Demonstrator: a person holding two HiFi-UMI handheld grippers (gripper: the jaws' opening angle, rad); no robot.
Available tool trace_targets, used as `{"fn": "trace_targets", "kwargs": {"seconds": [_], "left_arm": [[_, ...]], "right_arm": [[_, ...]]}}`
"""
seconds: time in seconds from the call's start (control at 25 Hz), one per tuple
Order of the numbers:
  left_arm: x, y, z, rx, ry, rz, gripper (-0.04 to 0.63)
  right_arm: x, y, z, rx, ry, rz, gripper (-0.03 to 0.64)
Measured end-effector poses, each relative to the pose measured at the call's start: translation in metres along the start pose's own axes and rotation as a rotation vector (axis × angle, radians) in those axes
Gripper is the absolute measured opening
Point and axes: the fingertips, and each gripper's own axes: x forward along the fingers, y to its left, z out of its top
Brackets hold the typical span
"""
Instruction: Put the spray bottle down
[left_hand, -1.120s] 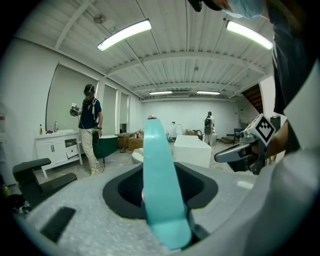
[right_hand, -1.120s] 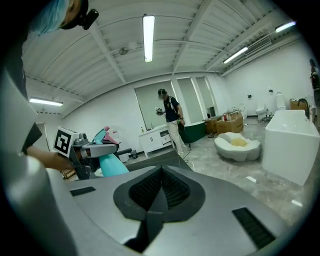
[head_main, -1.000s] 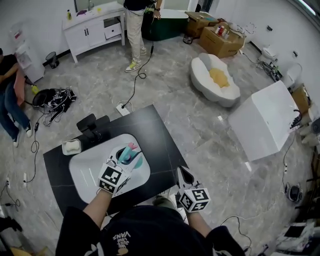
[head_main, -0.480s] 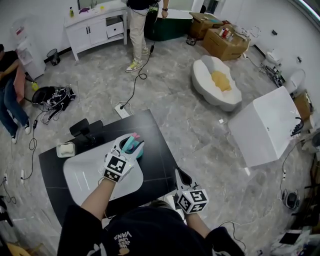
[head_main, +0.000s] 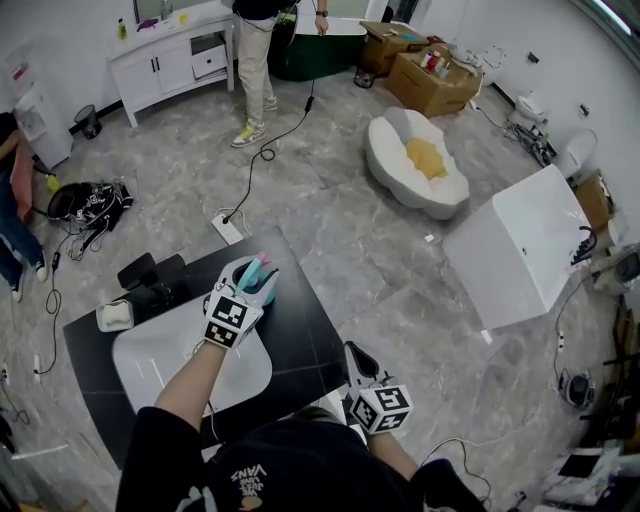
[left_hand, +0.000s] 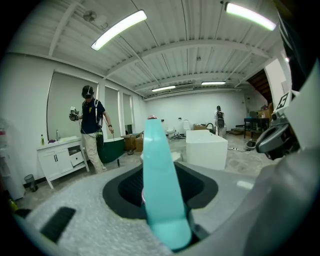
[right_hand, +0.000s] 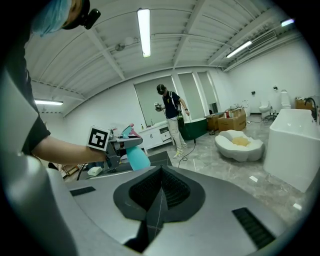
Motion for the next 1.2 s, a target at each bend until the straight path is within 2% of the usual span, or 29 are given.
{"fn": "trace_targets", "kwargs": {"seconds": [0.36, 0.6, 1.0, 1.08, 1.2], "left_arm": [[0.045, 0.003, 0.007, -0.054, -0.010, 0.005, 0.175], [0.062, 0.001, -0.011, -0.014, 0.028, 0.002, 0.175], [0.067, 0.000, -0.008, -0.015, -0.018, 0.013, 0.184], [0.067, 0.000, -0.009, -0.028, -0.018, 0.009, 0.208], [0.065, 0.004, -0.004, -0.052, -0.035, 0.032, 0.295]], "right_arm": [[-0.005, -0.017, 0.003, 0.006, 0.010, -0.033, 0.003], [-0.004, -0.026, -0.002, 0.011, 0.024, -0.048, 0.003], [0.008, -0.025, 0.004, 0.001, 0.028, -0.010, 0.003], [0.009, -0.026, 0.004, 0.000, 0.030, -0.007, 0.003], [0.010, -0.027, 0.005, 0.000, 0.032, -0.005, 0.003]]}}
